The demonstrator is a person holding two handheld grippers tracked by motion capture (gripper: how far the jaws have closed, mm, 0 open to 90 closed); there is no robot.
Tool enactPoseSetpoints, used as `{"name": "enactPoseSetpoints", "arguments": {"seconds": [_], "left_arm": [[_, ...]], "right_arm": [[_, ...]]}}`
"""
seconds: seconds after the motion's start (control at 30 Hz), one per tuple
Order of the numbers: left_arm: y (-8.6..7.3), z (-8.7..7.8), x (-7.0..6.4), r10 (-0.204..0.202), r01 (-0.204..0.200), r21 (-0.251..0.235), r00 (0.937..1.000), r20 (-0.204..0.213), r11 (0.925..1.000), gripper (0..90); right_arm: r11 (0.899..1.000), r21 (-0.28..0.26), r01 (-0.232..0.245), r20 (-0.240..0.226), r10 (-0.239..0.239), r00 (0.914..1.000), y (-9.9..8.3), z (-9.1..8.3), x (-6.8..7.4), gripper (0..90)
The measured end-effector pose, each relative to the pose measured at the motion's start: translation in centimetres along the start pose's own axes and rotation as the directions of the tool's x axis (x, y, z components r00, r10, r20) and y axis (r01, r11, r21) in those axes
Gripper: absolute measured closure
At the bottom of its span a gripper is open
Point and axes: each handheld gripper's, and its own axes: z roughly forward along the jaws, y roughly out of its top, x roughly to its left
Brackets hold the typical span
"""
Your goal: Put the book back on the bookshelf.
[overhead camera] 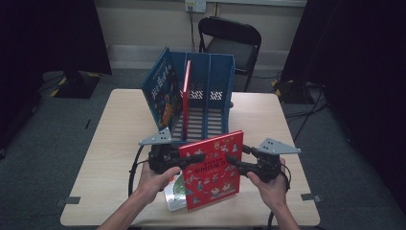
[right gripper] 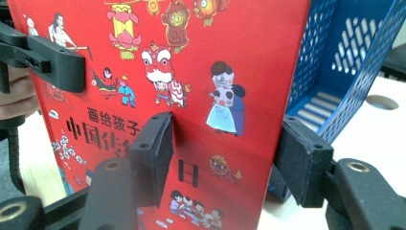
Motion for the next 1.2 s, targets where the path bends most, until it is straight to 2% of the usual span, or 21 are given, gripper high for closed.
{"name": "enactPoseSetpoints", "arguments": {"seconds": [0.2, 0.33, 0.53, 0.73, 0.97, 1.1, 1.2], "left_arm": [[1.4, -0.7, -0.2, 0.037, -0.037, -0.027, 0.9992, -0.016, 0.9990, 79.0], [2.0, -1.5, 0.2, 0.075, -0.077, -0.035, 0.9958, -0.052, 0.9964, 78.9], [1.4, -2.4, 1.5, 0.089, -0.094, -0.050, 0.9922, -0.088, 0.9944, 78.0], [0.2, -2.9, 1.9, 0.095, -0.100, -0.040, 0.9892, -0.111, 0.9942, 77.7], [-0.3, -3.4, 1.6, 0.102, -0.107, -0.035, 0.9878, -0.118, 0.9936, 76.7], [-0.6, -3.5, 0.9, 0.121, -0.125, -0.023, 0.9848, -0.125, 0.9919, 76.5], [-0.7, -3.4, 0.4, 0.128, -0.132, -0.021, 0.9847, -0.118, 0.9911, 76.3]], "right_arm": [[0.999, -0.044, 0.022, 0.005, -0.022, 0.9997, 1.9, 0.1, 0.2, 41.6], [0.998, -0.053, 0.022, -0.006, -0.022, 0.9997, 2.5, 1.0, 0.1, 41.4], [0.999, -0.042, 0.030, -0.003, -0.030, 0.9995, 2.7, 3.2, 0.2, 40.9], [0.999, -0.013, 0.042, -0.010, -0.042, 0.9991, 2.2, 4.6, 0.4, 40.7], [0.997, -0.031, 0.066, -0.008, -0.066, 0.9978, 1.9, 4.7, 1.1, 40.5], [0.997, -0.019, 0.076, 0.008, -0.076, 0.9971, 1.4, 4.5, 1.5, 36.6], [0.997, -0.009, 0.070, -0.008, -0.070, 0.9975, 0.9, 4.3, 1.5, 35.9]]}}
